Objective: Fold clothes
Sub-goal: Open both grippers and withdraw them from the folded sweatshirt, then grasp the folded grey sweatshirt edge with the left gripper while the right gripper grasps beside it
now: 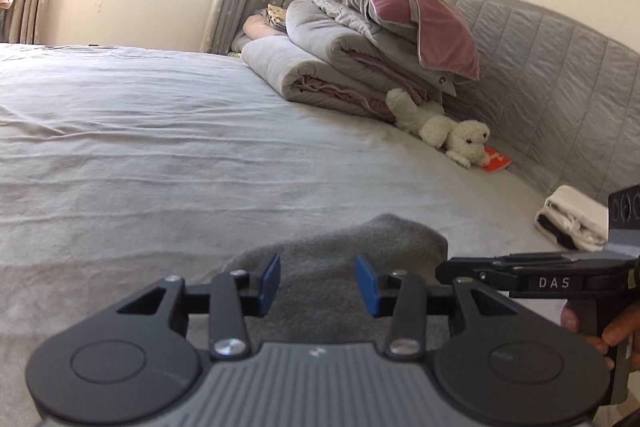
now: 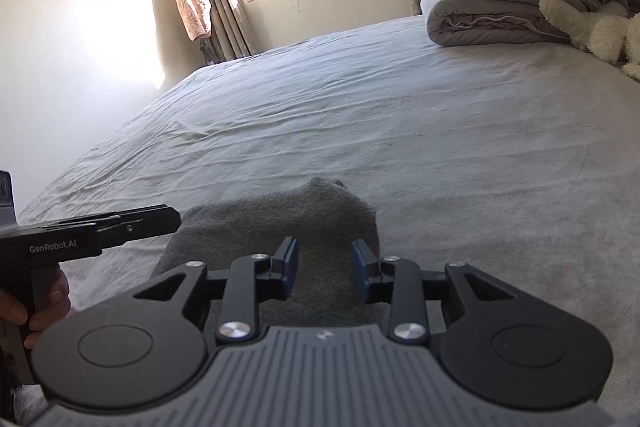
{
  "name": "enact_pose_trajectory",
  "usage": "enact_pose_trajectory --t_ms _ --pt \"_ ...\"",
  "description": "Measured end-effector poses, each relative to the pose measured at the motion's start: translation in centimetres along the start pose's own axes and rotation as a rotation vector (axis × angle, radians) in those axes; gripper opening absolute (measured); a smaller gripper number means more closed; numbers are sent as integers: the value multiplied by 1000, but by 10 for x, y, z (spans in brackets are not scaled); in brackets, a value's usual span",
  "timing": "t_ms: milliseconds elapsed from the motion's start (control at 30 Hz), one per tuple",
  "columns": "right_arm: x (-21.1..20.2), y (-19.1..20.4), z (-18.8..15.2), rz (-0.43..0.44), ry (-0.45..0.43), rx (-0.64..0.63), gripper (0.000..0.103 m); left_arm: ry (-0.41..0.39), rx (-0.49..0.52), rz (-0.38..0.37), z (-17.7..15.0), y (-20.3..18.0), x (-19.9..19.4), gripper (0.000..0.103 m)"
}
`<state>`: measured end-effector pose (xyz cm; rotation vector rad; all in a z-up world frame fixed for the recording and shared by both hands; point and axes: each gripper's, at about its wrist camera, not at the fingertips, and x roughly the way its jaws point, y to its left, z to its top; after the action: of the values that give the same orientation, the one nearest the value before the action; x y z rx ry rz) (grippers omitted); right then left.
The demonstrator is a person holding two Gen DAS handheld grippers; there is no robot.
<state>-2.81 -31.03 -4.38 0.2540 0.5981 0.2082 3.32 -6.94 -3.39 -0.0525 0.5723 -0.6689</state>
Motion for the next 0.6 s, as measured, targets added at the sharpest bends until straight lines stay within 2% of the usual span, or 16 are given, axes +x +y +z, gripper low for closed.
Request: enact_pose_trajectory --t_ms 100,167,233,300,367,467,600 --pt "3 -1 -2 -27 34 -17 36 30 34 53 1 -5 1 44" --pt "1 -2 -1 -42 38 -8 37 48 10 70 6 -3 -2 56" --pt "-3 -2 2 -61 42 -8 41 71 -30 90 9 2 -6 63" --pt "-5 0 4 -84 61 -19 45 123 -64 111 11 5 -7 65" --pt "-8 3 5 -80 78 -29 50 167 -81 122 10 7 -10 71" --pt "-10 5 7 -80 95 -27 61 205 -104 111 9 10 -14 83" --pt "-7 7 9 -102 153 1 66 226 -145 60 10 14 -18 94"
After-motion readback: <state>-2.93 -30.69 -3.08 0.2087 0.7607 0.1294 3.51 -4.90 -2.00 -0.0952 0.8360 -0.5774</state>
